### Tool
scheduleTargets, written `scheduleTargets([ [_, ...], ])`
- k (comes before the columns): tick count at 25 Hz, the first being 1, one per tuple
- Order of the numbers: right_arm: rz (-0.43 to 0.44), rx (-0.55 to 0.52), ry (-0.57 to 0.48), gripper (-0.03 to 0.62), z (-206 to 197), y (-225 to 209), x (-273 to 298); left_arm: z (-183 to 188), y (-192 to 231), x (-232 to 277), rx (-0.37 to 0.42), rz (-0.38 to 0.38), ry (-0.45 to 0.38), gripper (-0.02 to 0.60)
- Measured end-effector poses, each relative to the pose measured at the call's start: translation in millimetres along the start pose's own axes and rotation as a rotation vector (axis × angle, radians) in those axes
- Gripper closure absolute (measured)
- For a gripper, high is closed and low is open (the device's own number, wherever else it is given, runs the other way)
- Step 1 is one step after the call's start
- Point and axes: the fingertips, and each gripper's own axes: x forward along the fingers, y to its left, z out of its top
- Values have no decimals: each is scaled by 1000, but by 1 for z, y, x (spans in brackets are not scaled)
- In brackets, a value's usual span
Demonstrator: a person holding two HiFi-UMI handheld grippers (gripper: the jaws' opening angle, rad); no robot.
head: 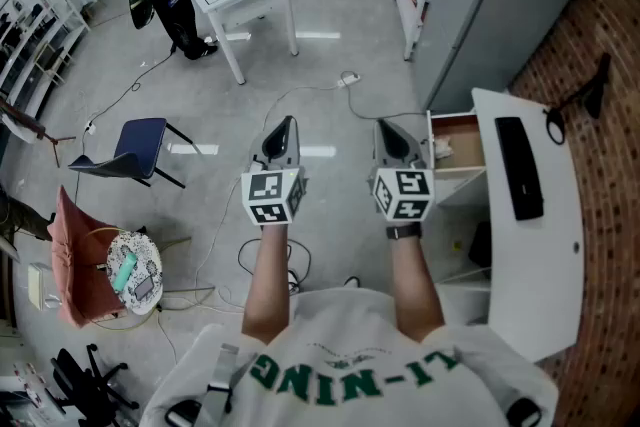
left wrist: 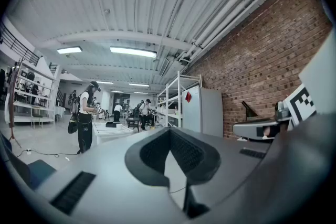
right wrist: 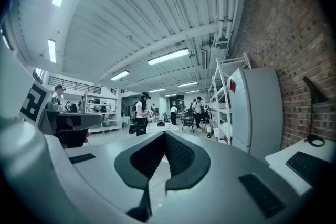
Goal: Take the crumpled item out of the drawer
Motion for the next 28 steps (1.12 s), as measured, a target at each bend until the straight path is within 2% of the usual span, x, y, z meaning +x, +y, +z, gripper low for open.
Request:
scheduleTargets([
  [8,-15,64,26,591,-23,-25,-13,-12,-29,5,1,-16,35,586],
  [12,-6,93,33,591,-33,-24,0,-19,-25,16,-11,-24,47,586],
  [15,-13,66,57,591,-42,-27,22,-29,-16,36,-27,-21,50,586],
  [21,-18,43,89,591,-58,-46,99,-51,18,118,-57,-46,60,586],
  [28,-64,48,71,591,-37,-60,232,-39,93,244,-66,-114,47,586],
])
